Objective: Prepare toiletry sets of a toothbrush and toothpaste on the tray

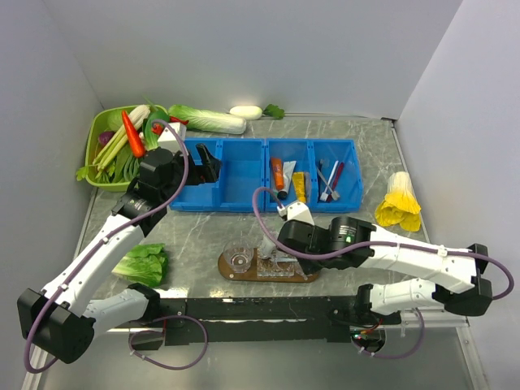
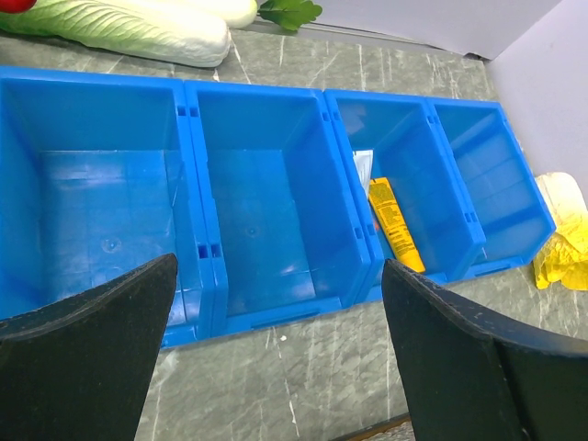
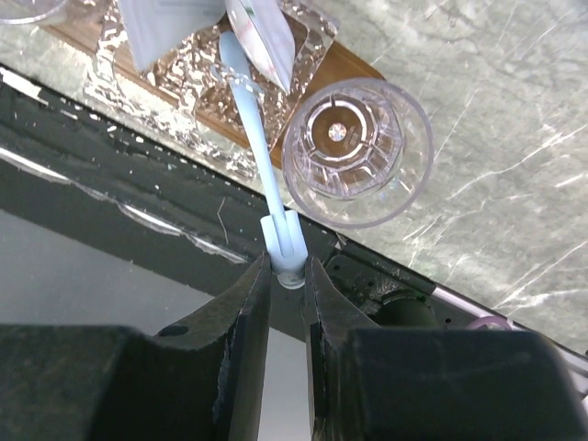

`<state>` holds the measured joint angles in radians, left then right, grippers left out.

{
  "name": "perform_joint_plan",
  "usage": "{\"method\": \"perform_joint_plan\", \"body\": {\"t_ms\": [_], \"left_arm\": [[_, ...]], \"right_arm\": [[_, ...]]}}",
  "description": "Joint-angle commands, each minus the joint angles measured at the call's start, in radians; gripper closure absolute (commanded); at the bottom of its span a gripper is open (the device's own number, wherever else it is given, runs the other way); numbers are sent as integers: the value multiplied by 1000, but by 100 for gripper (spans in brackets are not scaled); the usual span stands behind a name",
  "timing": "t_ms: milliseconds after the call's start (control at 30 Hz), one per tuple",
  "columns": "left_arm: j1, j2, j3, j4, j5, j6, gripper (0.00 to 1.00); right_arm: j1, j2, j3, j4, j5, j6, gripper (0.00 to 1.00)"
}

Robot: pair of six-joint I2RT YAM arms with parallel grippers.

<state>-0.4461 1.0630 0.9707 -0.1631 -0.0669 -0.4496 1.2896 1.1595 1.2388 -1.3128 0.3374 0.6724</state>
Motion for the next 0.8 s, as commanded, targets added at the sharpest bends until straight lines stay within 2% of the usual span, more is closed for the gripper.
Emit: {"method": "perform_joint_plan", "body": {"t_ms": [0, 600, 767], "left_arm": [[4, -6, 8, 14, 15, -4, 3], [4, -5, 8, 14, 15, -4, 3], [4, -3, 8, 14, 16, -4, 3]], "right_arm": [[25, 17, 48, -117, 91, 46, 100], [111, 104, 56, -192, 210, 153, 100], [114, 91, 57, -187, 209, 158, 89]]}}
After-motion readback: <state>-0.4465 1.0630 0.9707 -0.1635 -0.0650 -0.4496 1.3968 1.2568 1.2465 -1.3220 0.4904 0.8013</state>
